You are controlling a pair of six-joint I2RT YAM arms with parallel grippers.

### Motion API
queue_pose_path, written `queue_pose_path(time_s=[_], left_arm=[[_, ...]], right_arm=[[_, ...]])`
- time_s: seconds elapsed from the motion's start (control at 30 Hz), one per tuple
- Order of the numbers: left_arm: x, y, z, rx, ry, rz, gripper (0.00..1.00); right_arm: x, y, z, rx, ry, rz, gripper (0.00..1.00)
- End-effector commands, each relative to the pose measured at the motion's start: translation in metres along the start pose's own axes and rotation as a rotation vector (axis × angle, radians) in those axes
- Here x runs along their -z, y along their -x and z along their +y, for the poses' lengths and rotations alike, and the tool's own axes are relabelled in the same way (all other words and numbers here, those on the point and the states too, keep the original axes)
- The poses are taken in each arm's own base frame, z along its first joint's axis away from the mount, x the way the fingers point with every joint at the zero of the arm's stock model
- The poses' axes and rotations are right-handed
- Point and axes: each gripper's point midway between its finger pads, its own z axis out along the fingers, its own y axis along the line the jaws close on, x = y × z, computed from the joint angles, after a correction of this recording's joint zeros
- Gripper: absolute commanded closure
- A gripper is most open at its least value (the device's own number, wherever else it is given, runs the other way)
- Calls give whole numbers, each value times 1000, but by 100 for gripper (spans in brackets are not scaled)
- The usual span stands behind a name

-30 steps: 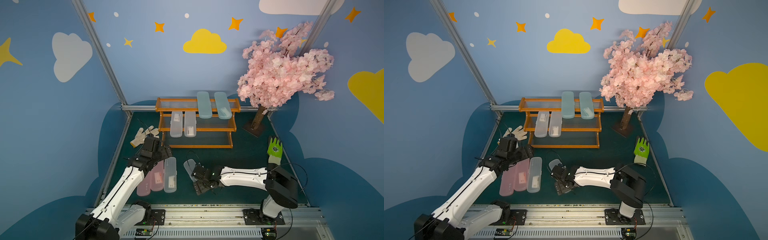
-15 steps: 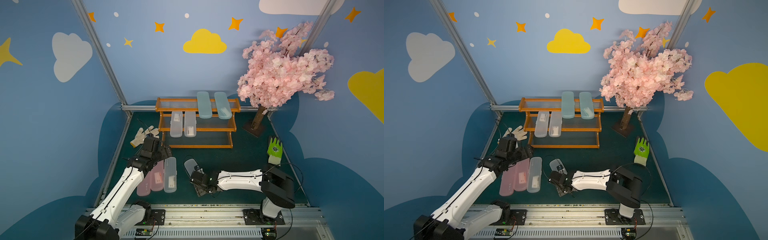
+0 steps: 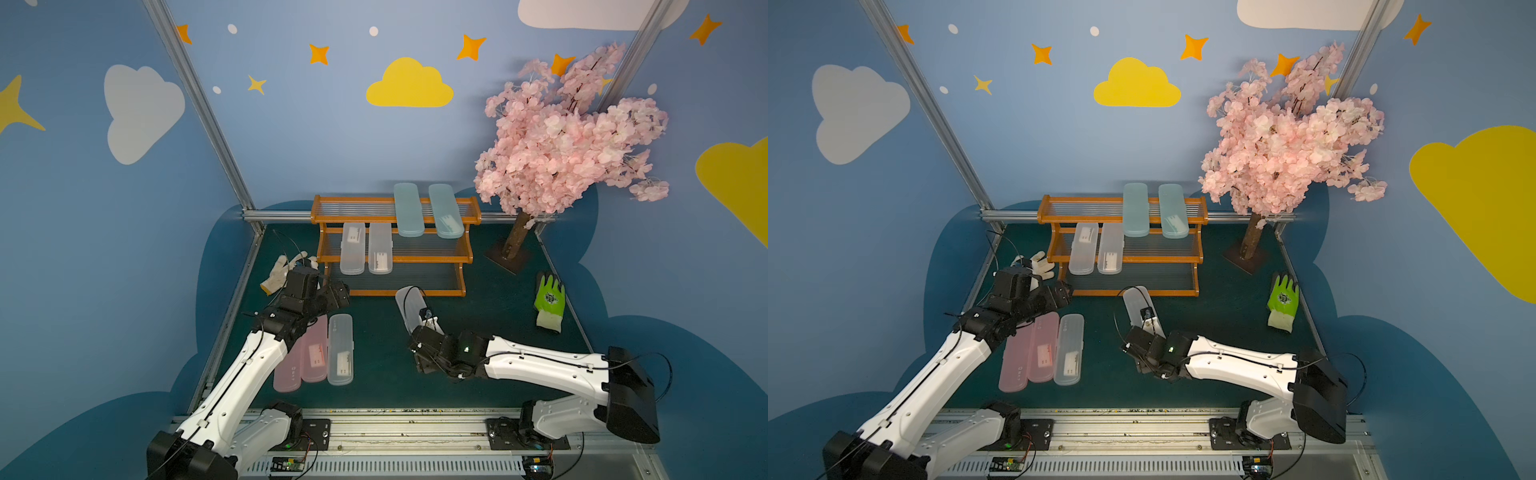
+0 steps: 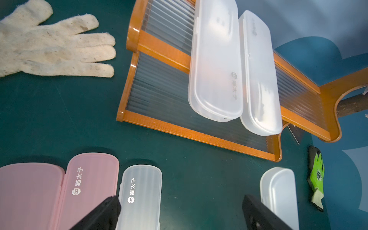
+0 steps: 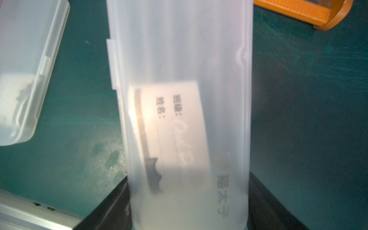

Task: Place the pencil cases on the shelf according to color
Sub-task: Pick up the pencil case from the center of the board, then place the pencil case on the shelf.

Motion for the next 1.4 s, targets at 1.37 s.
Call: queue_pose_path(time_s=[1.37], left_arm=[[-33,-4,-19,-158,-57,81,0]], right_arm=[[-72,218,-19,-280,-63,-121,42]])
